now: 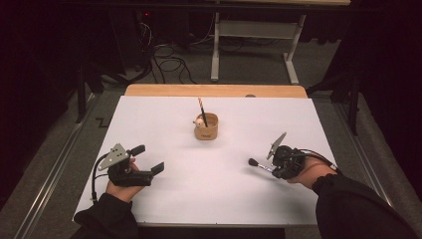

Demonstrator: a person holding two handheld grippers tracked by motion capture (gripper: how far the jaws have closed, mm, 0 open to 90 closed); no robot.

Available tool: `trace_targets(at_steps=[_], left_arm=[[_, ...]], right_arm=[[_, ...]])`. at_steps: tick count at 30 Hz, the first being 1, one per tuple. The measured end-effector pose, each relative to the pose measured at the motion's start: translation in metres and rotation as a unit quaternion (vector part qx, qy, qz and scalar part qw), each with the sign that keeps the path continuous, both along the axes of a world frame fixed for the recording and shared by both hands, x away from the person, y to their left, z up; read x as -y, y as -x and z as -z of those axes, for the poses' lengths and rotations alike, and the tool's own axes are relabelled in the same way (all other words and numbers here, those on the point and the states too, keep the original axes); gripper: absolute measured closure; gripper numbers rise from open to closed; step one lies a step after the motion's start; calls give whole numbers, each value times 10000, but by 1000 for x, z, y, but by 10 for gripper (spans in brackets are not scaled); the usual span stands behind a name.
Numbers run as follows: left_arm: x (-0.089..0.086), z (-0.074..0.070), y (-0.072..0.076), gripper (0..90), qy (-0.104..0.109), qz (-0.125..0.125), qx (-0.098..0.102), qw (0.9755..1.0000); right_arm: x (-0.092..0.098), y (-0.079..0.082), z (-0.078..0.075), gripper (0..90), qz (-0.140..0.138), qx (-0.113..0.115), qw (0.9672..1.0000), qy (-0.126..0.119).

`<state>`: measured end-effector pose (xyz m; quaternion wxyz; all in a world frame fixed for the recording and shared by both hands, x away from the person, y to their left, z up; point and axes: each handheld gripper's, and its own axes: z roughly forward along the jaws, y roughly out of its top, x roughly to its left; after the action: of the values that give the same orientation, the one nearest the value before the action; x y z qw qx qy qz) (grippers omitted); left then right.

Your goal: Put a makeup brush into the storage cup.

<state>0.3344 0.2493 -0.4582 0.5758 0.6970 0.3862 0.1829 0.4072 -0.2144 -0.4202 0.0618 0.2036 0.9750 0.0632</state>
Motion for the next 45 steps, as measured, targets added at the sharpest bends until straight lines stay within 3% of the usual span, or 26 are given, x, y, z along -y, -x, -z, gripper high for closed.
trace_targets(at_steps=[9, 13, 21, 29, 37, 40, 45], left_arm=[[0, 0, 0, 12, -24, 17, -2, 10000], [1, 0, 0, 12, -22, 21, -3, 10000], [1, 0, 0, 13, -25, 18, -3, 10000], [1, 0, 0, 13, -28, 23, -8, 10000], [1, 1, -1, 13, -36, 25, -12, 10000], [2, 1, -1, 13, -40, 24, -19, 10000], [2, 1, -1, 13, -49, 27, -30, 10000]], right_arm=[[0, 0, -1, 811, 317, 196, 9988, -324], [-1, 0, -1, 811, 652, 409, 9954, -570], [1, 2, 2, 810, 1159, 613, 9864, -988], [6, 4, 4, 811, 1467, 934, 9730, -1515], [13, 8, 1, 811, 1768, 1358, 9538, -2013], [13, 10, 0, 810, 1868, 1489, 9475, -2126], [12, 13, 0, 811, 1911, 1695, 9398, -2269]])
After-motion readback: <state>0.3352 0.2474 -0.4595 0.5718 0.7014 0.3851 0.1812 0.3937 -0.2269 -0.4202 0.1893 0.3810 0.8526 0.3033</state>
